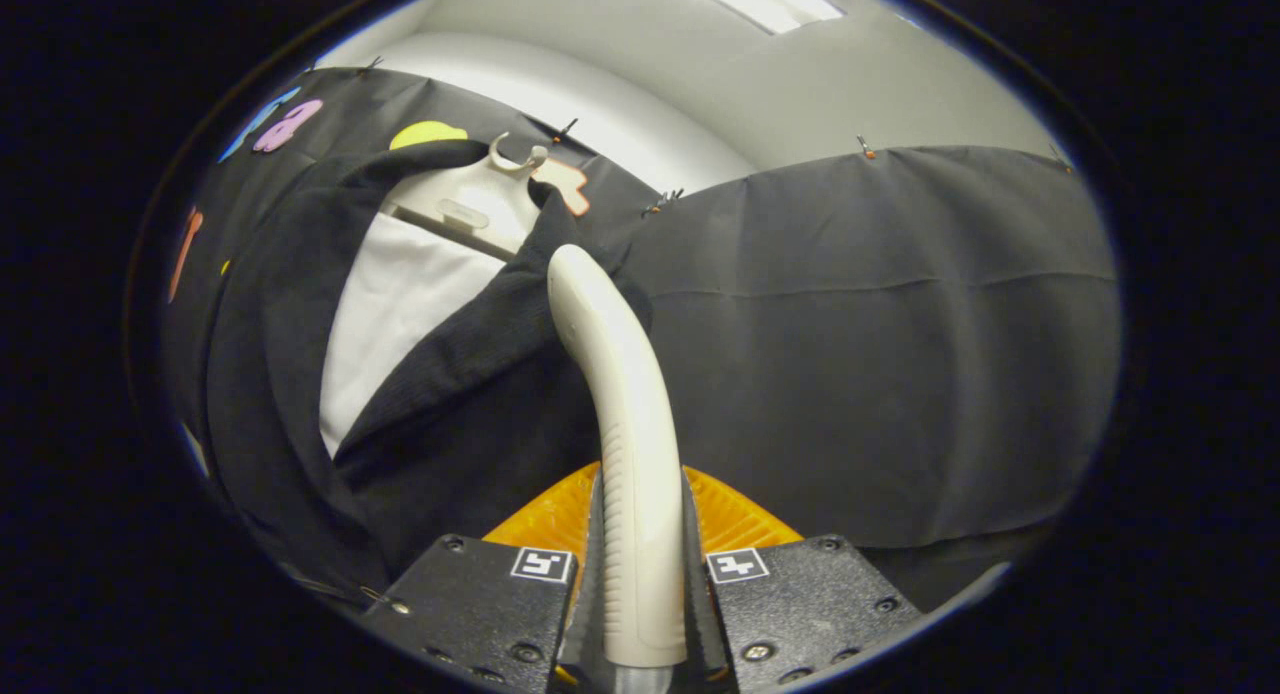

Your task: Iron the clothes twice with a garment steamer, once on the left side and once on the right side.

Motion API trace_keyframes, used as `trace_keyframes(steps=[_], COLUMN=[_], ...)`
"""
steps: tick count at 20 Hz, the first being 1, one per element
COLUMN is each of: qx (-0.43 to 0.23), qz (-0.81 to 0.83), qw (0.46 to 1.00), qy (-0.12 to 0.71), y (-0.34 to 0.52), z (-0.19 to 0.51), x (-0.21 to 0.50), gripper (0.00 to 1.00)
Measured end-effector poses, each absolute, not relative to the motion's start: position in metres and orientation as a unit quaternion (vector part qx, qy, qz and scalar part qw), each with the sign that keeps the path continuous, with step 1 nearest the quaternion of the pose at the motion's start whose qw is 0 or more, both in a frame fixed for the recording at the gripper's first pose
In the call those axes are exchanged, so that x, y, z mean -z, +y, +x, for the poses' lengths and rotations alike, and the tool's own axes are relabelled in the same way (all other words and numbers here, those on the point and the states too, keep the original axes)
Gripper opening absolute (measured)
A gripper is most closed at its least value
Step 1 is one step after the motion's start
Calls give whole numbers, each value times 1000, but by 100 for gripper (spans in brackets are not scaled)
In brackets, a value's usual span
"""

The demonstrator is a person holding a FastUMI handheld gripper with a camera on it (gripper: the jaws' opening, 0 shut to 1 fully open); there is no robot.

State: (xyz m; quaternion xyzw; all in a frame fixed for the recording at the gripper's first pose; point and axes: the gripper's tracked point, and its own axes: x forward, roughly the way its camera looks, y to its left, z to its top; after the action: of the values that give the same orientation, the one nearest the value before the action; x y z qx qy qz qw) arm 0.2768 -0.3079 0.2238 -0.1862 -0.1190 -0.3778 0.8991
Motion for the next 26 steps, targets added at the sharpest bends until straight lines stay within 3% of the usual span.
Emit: trace_keyframes(steps=[26], qx=[362], qz=[-183], qw=[914], qy=[18], y=[-285], z=[258], x=[-47], gripper=[36])
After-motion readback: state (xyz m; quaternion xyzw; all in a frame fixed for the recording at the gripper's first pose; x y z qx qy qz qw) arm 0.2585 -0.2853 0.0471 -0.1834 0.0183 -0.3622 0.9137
